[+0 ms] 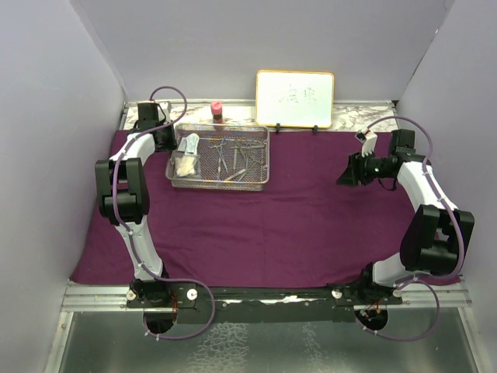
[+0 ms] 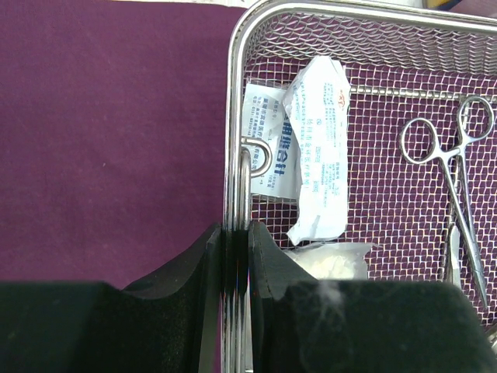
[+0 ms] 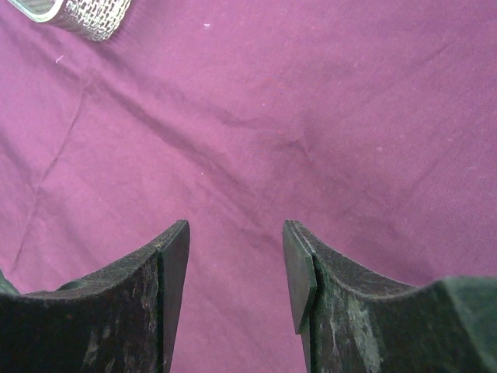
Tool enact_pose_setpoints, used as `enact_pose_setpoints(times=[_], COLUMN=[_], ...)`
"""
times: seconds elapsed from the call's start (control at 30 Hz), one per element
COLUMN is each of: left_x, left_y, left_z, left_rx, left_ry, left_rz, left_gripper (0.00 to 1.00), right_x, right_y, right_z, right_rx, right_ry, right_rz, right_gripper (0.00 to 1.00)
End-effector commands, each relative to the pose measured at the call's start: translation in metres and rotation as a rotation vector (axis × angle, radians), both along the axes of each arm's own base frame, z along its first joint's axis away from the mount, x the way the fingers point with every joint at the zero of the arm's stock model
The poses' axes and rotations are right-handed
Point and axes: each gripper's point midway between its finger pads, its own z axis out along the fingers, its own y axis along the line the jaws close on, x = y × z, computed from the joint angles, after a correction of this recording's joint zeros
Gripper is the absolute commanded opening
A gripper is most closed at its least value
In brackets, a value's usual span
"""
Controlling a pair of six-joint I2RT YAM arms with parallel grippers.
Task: Open and lay out the surgical kit
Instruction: Move the container from the surgical kit.
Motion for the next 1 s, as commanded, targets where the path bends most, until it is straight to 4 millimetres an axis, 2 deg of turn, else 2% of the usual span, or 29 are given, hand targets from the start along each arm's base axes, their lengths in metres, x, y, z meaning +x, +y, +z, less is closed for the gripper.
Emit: enact_pose_setpoints(times=[0.0,0.17,0.3,0.43,0.6,0.8,0.97], left_x=[0.020,0.016,0.009,0.002,0.001,0.002,0.003], left_y=[0.005,0.000,-0.001,0.001,0.002,0.004,0.006], left_z=[0.013,0.007,0.004,0.003,0.004,0.004,0.005], left_rx=[-0.045,-0.073,-0.083,-0.075,-0.072,-0.074,-0.068], left_ry=[-0.090,-0.071,-0.069,-0.078,-0.082,-0.085,-0.088], left_rz=[0.039,0.041,0.050,0.068,0.069,0.066,0.062], left_gripper=[0.00,0.00,0.00,0.00,0.02,0.13,0.20], right_x=[-0.008,-0.019,-0.034,-0.061,-0.093,-0.133,-0.159], right_y=[0.017,0.054,0.090,0.135,0.178,0.202,0.209], right_z=[0.003,-0.001,-0.014,-0.031,-0.052,-0.076,-0.095], right_rx=[0.005,-0.031,-0.078,-0.120,-0.168,-0.218,-0.254], right_ry=[-0.038,-0.070,-0.077,-0.090,-0.092,-0.052,-0.012], right_rz=[0.100,0.247,0.396,0.572,0.727,0.876,0.968], right_gripper=[0.51,0.51,0.51,0.50,0.47,0.45,0.44])
